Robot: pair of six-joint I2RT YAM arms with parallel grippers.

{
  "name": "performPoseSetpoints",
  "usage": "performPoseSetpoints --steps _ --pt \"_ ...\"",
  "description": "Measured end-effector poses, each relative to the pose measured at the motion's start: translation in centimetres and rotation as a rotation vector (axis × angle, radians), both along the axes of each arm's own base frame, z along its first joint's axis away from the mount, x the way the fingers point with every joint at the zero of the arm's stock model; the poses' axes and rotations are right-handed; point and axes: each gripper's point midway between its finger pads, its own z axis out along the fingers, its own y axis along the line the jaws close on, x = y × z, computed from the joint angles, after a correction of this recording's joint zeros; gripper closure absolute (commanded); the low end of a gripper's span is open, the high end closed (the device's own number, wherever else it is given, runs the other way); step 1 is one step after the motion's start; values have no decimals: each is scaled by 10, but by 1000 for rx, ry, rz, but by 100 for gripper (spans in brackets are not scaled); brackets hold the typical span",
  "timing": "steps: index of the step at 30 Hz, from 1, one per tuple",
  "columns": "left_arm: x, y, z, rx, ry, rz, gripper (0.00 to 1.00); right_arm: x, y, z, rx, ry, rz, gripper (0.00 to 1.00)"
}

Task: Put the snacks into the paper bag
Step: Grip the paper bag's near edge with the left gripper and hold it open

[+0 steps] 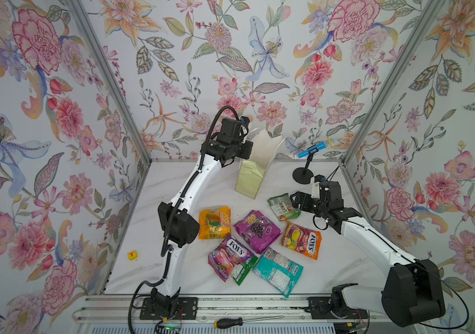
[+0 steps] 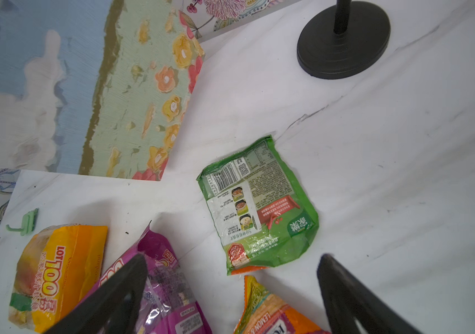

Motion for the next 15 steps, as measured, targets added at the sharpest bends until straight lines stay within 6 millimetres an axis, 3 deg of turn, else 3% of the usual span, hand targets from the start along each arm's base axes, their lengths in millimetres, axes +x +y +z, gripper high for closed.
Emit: performPoseSetpoints --steps 7,15 --pt "-13 20 16 43 -58 21 100 -1 -5 -16 32 53 -34 12" --pt "-28 48 -13 61 -15 29 100 -26 -19 -46 69 151 -85 12"
